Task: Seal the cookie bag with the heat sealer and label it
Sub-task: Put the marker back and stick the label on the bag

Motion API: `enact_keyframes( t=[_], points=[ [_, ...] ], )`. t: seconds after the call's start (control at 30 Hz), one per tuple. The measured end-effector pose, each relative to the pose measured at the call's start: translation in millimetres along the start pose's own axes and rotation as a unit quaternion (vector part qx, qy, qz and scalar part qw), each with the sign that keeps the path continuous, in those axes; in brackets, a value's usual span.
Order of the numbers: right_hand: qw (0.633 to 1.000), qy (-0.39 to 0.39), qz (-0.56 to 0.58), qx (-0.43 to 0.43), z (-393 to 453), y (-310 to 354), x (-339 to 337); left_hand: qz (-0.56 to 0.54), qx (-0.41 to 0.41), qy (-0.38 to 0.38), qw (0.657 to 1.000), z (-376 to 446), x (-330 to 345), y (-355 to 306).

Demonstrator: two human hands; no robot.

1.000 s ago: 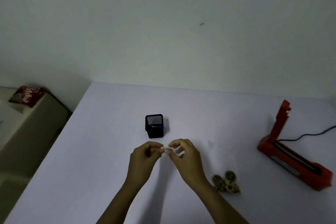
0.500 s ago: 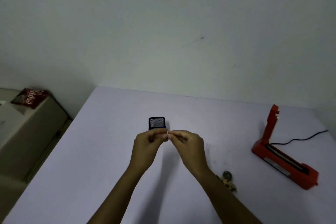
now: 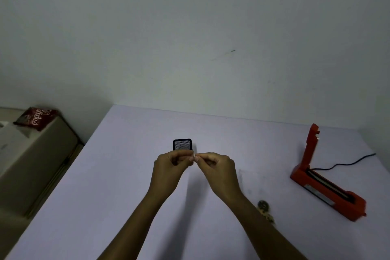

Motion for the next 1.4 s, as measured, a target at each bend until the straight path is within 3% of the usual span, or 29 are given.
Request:
enact_keyframes(
  t=[0.33,0.67,0.93,1.4],
  points=[
    [0.999,0.013,0.016,0.03,-3.0,-2.4,1.3,-0.004,0.001,-0.004,1.0,-5.5,-2.1,-4.0],
    [0.997,0.039,0.041,0.052,-6.1,1.7,5.4,0.068,0.053,-0.008,0.996,-11.9,-6.0,-18.3],
    [0.996,0.041,0.038,0.071,-4.0,-9.2,6.9,0.051,0.034,0.008,0.998,-11.0,-5.9,-13.5],
    [0.999,0.019,0.006,0.028,-4.3,5.2,0.5,0.052,0.046,-0.009,0.998,-9.7,-4.7,-17.8]
  ],
)
Point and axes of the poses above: each hand's wrist, its own z-axis towards the middle knuckle, its own x-axis out of the palm, y = z × x, the point moved 10 cm from there along z, towards the middle knuckle, and after that the axes turned 11 degrees about -z, right-handed, at the moved point
